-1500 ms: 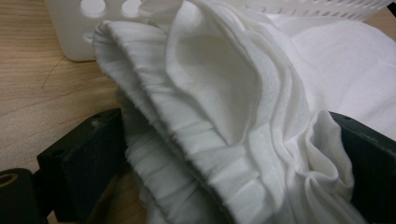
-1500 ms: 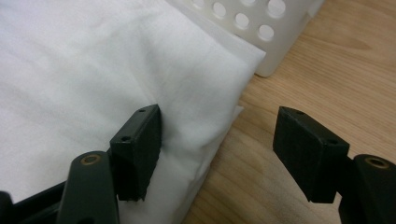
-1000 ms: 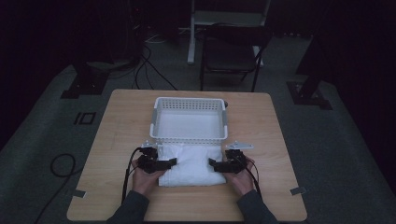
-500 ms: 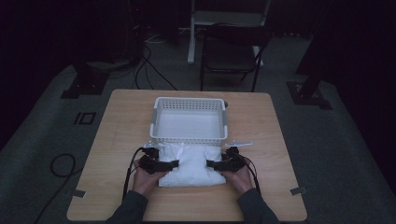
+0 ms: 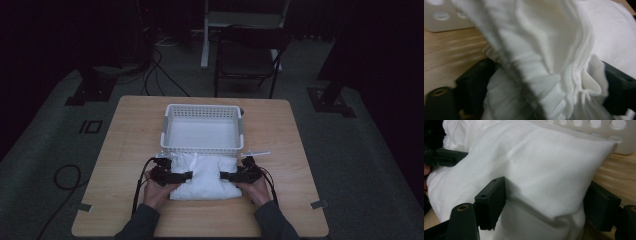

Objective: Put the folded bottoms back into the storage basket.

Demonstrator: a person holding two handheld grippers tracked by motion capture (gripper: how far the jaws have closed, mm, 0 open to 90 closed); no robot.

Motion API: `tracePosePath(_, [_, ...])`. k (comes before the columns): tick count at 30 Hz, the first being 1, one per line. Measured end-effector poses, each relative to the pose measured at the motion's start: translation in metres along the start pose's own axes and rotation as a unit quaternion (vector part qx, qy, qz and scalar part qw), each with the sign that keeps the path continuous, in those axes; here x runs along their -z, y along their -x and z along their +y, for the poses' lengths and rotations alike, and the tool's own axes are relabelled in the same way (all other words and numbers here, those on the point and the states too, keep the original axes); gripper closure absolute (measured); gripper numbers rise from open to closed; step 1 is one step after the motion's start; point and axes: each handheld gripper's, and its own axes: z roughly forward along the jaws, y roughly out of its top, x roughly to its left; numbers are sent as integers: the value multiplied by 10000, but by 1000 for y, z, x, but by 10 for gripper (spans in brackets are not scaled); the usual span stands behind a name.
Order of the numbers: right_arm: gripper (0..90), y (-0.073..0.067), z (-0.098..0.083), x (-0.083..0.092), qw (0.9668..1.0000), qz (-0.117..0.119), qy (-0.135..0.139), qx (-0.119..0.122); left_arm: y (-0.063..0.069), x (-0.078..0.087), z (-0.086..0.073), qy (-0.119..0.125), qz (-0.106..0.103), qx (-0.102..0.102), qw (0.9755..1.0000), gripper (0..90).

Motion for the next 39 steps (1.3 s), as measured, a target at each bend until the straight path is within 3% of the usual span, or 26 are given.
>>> tracePosePath(5, [345, -2, 2, -3, 9999, 58, -101, -19, -2, 1, 0, -50, -228, 223, 9995, 302])
tracePosePath(9, [506, 0, 2, -3, 9997, 167, -136, -75, -5, 1, -2, 1, -426, 391, 9983, 390])
tracePosePath(13, [679, -4, 3, 3, 9998, 110, -32, 169, -2, 4, -2, 84, -390, 176, 9990, 461])
tracePosePath(16, [704, -10, 3, 5, 9992, -32, -1, 392, 1, 7, -2, 140, -379, 62, 9992, 496])
tracePosePath(25, [714, -21, 3, 17, 9975, -212, 146, 665, 14, 20, 1, 278, -269, -254, 9989, 528])
tracePosePath(39, [714, -29, 5, 24, 9957, -330, 288, 816, 20, 30, 3, 456, -251, -192, 9985, 529])
